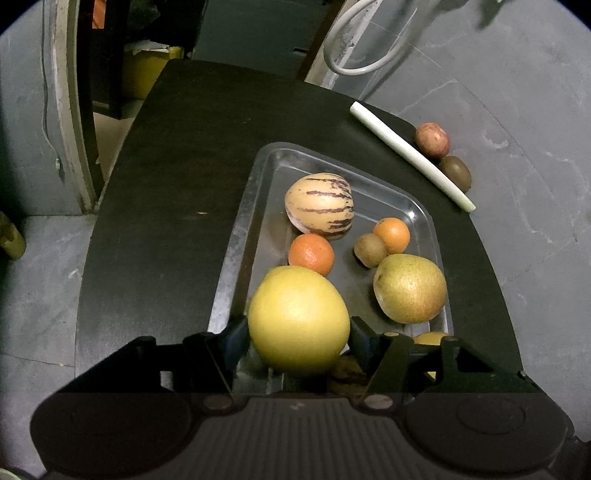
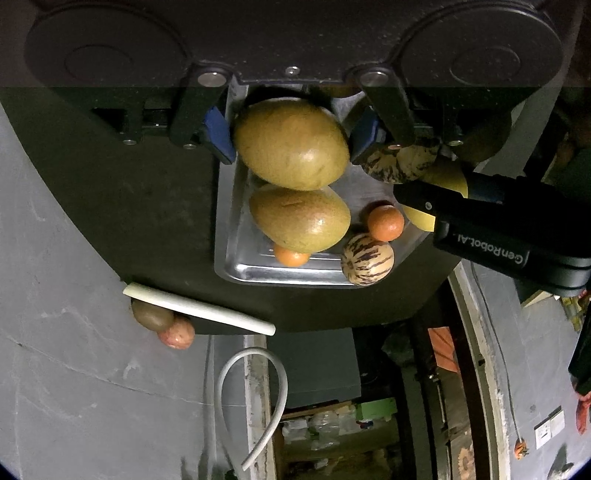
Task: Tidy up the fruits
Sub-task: 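Lower the grapefruit into the tray with the left tool while the right tool releases the pear there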
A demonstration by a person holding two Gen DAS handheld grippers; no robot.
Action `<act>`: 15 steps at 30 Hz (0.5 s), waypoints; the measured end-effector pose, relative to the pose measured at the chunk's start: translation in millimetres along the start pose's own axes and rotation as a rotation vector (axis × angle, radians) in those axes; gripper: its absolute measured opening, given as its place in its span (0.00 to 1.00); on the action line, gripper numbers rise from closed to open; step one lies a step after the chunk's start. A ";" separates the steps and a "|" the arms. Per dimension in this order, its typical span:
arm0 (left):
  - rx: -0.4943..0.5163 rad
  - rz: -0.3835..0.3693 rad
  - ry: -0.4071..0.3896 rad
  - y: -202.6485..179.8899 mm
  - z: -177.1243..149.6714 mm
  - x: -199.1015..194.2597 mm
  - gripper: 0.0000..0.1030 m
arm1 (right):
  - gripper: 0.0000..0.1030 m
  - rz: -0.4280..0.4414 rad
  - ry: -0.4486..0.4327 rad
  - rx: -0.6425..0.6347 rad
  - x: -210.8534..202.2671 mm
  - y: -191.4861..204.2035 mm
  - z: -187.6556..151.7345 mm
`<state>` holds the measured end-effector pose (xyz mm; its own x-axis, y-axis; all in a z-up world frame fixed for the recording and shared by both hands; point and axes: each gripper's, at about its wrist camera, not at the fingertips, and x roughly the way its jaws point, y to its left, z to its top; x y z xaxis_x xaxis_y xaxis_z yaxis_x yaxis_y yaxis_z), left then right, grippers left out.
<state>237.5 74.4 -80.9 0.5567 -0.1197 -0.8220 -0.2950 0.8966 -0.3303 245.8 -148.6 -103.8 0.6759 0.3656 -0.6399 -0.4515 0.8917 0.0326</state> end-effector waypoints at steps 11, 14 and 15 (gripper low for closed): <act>0.007 0.008 -0.042 -7.5 -6.4 -23.1 0.91 | 0.90 0.000 -0.063 0.061 -31.9 -2.4 -0.4; 0.008 0.023 -0.071 -7.3 -8.8 -36.1 0.97 | 0.94 -0.009 -0.087 0.094 -45.8 -2.9 -2.1; 0.010 0.029 -0.082 -7.4 -9.8 -40.7 0.98 | 0.95 -0.012 -0.093 0.099 -50.1 -2.5 -2.5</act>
<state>209.4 68.4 -49.5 0.6101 -0.0588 -0.7901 -0.3044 0.9033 -0.3022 211.5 -169.8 -73.8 0.7343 0.3738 -0.5666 -0.3865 0.9164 0.1036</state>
